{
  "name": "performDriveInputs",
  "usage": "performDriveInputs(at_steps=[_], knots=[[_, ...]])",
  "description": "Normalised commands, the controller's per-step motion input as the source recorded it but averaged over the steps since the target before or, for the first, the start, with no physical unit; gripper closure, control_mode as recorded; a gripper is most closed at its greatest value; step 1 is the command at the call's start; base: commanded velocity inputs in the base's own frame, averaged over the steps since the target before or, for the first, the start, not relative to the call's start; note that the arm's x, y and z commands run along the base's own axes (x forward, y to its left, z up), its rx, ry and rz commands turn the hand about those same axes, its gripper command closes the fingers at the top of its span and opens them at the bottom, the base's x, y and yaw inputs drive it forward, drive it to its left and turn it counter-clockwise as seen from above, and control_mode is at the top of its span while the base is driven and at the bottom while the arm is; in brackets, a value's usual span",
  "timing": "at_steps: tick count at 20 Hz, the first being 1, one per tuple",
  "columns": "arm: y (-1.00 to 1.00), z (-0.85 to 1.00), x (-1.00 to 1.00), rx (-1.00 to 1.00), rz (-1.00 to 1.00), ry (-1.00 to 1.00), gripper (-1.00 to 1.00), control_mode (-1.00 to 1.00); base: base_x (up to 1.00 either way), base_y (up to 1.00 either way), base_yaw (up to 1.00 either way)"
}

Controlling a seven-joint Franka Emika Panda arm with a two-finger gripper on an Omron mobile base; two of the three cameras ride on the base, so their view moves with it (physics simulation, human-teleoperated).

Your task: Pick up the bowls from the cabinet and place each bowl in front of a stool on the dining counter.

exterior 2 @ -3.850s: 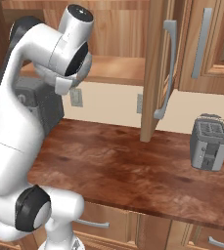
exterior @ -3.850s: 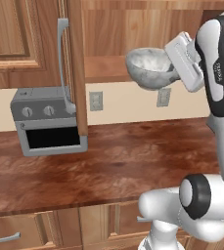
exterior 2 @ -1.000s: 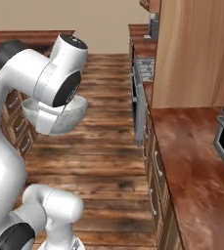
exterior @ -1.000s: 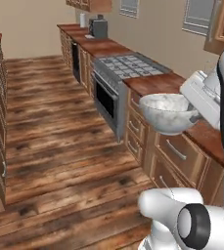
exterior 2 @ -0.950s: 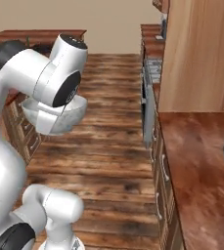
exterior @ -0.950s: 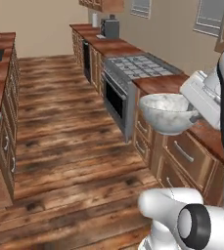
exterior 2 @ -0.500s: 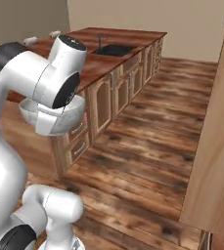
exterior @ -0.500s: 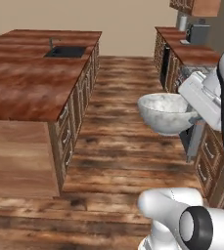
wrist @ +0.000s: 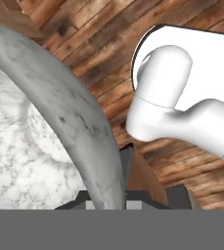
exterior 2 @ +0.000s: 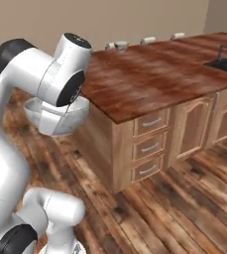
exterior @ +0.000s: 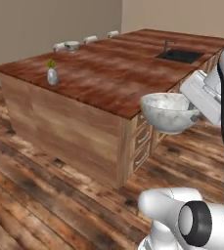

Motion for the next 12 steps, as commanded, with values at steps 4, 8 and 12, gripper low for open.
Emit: performDriveInputs(at_steps=[4, 8, 12], knots=[[0.0, 0.0, 0.0, 0.0, 0.0, 0.0, 1.0, 1.0, 0.52, 0.0, 0.9], [0.0, 0.0, 0.0, 0.0, 0.0, 0.0, 1.0, 1.0, 0.97, -0.03, 0.77], [0.0, 0.0, 0.0, 0.0, 0.0, 0.0, 1.0, 1.0, 1.0, -0.04, 0.65]])
